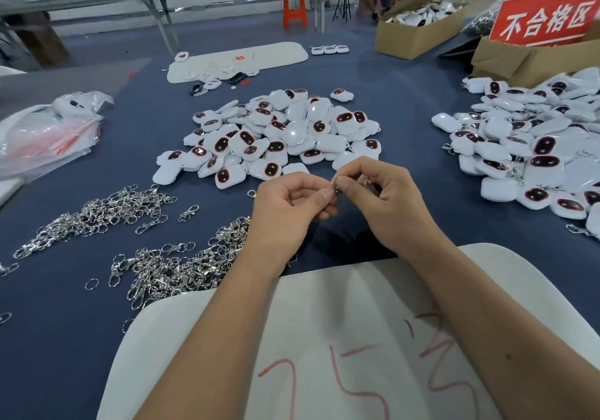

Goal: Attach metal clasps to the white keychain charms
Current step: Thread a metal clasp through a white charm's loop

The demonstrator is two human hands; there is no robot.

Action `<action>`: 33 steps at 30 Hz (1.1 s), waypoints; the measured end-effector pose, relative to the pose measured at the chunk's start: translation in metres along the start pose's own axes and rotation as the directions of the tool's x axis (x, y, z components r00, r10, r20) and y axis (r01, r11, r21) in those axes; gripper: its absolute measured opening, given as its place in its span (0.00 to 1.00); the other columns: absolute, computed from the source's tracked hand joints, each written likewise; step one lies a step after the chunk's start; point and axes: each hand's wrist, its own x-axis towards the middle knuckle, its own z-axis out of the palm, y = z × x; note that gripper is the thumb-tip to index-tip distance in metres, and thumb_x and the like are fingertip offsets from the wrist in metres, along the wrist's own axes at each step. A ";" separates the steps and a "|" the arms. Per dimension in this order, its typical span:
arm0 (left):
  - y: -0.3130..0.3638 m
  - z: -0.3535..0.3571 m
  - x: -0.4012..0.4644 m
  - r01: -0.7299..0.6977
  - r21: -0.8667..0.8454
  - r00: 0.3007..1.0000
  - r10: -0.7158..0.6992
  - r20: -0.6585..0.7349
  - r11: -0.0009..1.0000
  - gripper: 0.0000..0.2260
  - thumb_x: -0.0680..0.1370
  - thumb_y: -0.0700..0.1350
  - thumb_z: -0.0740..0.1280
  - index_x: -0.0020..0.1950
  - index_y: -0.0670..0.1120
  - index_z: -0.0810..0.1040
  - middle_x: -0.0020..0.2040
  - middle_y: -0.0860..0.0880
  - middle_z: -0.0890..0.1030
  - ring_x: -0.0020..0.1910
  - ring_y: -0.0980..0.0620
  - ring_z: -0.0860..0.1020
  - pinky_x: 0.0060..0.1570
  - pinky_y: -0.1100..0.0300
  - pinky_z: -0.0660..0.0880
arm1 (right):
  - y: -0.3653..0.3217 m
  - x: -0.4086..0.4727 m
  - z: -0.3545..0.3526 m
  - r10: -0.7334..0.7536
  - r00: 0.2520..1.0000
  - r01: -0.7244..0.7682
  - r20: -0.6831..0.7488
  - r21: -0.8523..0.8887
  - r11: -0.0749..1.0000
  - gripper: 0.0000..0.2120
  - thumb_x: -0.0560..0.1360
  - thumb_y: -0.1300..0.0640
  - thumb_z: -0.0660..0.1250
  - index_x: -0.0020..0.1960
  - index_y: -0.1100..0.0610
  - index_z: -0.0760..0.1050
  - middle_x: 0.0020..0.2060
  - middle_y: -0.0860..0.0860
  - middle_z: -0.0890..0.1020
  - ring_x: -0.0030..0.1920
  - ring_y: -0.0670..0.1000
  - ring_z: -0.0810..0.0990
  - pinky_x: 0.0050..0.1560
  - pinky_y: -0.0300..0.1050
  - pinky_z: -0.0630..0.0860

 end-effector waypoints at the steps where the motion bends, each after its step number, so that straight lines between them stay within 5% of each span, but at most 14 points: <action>1: 0.000 0.000 0.000 -0.001 0.005 1.000 0.001 0.006 1.000 0.04 0.79 0.33 0.69 0.47 0.38 0.84 0.40 0.43 0.85 0.36 0.52 0.83 0.38 0.64 0.78 | -0.001 0.000 0.000 0.001 1.000 -0.001 0.008 0.001 1.000 0.07 0.81 0.62 0.69 0.45 0.56 0.82 0.30 0.51 0.75 0.32 0.51 0.63 0.33 0.42 0.63; 6: 0.000 -0.002 0.001 0.025 -0.058 1.000 -0.024 0.011 0.998 0.05 0.80 0.33 0.67 0.48 0.39 0.83 0.39 0.45 0.85 0.36 0.54 0.82 0.38 0.64 0.78 | 0.000 0.000 0.000 0.006 1.000 -0.006 0.013 -0.024 1.000 0.08 0.81 0.62 0.69 0.44 0.54 0.81 0.27 0.42 0.70 0.30 0.46 0.62 0.31 0.38 0.62; 20: -0.003 -0.002 0.003 0.023 -0.085 1.000 -0.022 0.016 0.996 0.04 0.80 0.35 0.69 0.49 0.40 0.84 0.39 0.46 0.85 0.36 0.55 0.82 0.40 0.64 0.79 | -0.004 -0.001 0.000 0.008 1.000 -0.008 0.030 -0.020 1.000 0.07 0.81 0.61 0.70 0.45 0.55 0.82 0.32 0.62 0.74 0.33 0.52 0.64 0.34 0.44 0.64; 28: -0.002 0.000 0.001 -0.046 -0.017 0.999 0.047 0.027 0.999 0.05 0.81 0.34 0.68 0.49 0.39 0.83 0.39 0.48 0.85 0.37 0.55 0.82 0.40 0.64 0.78 | 0.000 -0.002 0.001 -0.060 0.998 0.059 -0.026 -0.038 0.998 0.08 0.79 0.65 0.71 0.44 0.55 0.81 0.31 0.42 0.78 0.30 0.45 0.65 0.34 0.34 0.65; 33: 0.001 0.004 -0.001 -0.122 0.068 0.993 0.122 0.008 0.990 0.04 0.81 0.34 0.67 0.49 0.37 0.82 0.38 0.50 0.84 0.36 0.56 0.81 0.40 0.65 0.77 | -0.001 -0.003 0.004 -0.246 0.965 0.223 -0.090 -0.210 0.952 0.09 0.78 0.68 0.71 0.42 0.57 0.80 0.37 0.47 0.80 0.31 0.50 0.69 0.37 0.33 0.65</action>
